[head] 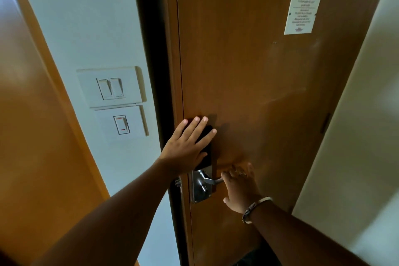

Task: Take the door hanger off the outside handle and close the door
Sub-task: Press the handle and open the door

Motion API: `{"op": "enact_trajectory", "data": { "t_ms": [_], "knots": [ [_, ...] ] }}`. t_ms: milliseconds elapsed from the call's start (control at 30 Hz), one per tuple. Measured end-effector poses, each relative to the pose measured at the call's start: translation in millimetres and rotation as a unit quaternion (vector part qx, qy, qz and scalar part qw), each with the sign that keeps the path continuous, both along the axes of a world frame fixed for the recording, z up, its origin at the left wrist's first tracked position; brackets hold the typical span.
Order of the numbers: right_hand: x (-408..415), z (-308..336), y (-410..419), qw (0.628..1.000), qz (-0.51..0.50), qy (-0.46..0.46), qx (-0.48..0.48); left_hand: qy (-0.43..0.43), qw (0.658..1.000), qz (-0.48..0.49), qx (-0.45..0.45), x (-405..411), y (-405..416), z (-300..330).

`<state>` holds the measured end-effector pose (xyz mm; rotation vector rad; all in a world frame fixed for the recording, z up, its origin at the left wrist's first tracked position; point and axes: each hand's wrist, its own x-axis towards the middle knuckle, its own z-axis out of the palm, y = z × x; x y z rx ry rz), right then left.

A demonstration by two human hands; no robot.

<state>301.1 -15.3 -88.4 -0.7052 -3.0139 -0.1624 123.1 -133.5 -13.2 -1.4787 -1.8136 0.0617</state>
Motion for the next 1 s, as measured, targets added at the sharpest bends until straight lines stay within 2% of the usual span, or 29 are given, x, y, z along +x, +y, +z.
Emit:
{"op": "enact_trajectory", "data": {
  "t_ms": [167,300,467,600,700,800,900,1000],
  "knots": [
    [52,10,-15,1.000,-0.019,-0.003,-0.009,0.071,0.997,-0.035,-0.019,40,-31,6],
    [89,22,-32,0.992,-0.053,0.082,-0.076,0.095,0.994,-0.045,0.029,70,-62,11],
    [136,66,-71,0.970,-0.098,0.198,-0.103,0.050,0.997,-0.039,0.050,92,-91,12],
    [175,115,-105,0.934,-0.107,0.312,-0.134,-0.018,0.999,-0.026,0.019,96,-88,7],
    [198,152,-132,0.907,-0.104,0.403,-0.067,-0.058,0.997,-0.049,-0.017,106,-77,-2],
    [209,180,-154,0.904,-0.097,0.416,-0.005,-0.078,0.990,-0.103,-0.054,119,-65,-17],
    [208,195,-169,0.923,-0.076,0.355,0.126,-0.071,0.981,-0.164,-0.076,129,-49,-38],
    [202,202,-175,0.942,-0.054,0.222,0.245,-0.087,0.969,-0.204,-0.113,151,-29,-57]
  ]
}}
